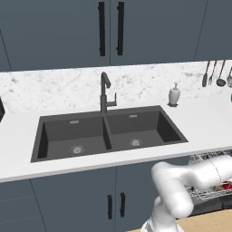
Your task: Pick up the cup and bowl from the counter, place them in the dishwasher, and close the dishwasher door.
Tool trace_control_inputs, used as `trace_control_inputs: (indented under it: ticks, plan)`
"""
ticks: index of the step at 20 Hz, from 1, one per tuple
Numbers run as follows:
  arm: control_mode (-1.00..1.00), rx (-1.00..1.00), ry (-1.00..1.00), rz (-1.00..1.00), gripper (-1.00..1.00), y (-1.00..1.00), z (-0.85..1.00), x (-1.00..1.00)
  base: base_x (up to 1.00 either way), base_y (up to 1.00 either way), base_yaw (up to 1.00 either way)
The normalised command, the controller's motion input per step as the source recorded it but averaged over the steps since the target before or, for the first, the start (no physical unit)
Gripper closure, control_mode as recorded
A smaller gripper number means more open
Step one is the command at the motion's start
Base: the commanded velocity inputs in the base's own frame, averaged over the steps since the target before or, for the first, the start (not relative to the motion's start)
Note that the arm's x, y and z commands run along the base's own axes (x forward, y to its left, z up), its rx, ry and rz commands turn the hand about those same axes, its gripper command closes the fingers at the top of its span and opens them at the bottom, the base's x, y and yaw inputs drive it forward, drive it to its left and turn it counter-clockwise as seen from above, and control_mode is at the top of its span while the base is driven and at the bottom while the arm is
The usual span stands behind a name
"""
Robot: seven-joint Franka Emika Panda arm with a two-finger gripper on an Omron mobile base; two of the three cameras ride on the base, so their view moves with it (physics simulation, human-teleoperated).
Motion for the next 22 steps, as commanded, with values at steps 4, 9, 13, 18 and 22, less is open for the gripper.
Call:
trace_control_inputs:
  ticks: [4, 9, 13, 18, 22]
  plan:
    - [-1.0, 0.1, -0.22, 0.0, -1.0, 0.02, 0.4, 1.0, 0.0, 0.0, 0.0]
    - [-1.0, 0.07, -0.18, 0.0, -1.0, 0.0, 0.26, 1.0, 0.0, 0.0, 0.0]
    - [-1.0, 0.05, -0.19, 0.0, -1.0, 0.0, 0.31, 1.0, 0.0, 0.0, 0.0]
    - [-1.0, 0.05, -0.22, 0.0, -1.0, 0.0, 0.37, 1.0, 0.0, 0.0, 0.0]
    - [-1.0, 0.06, -0.25, 0.0, -1.0, 0.0, 0.32, 1.0, 0.0, 0.0, 0.0]
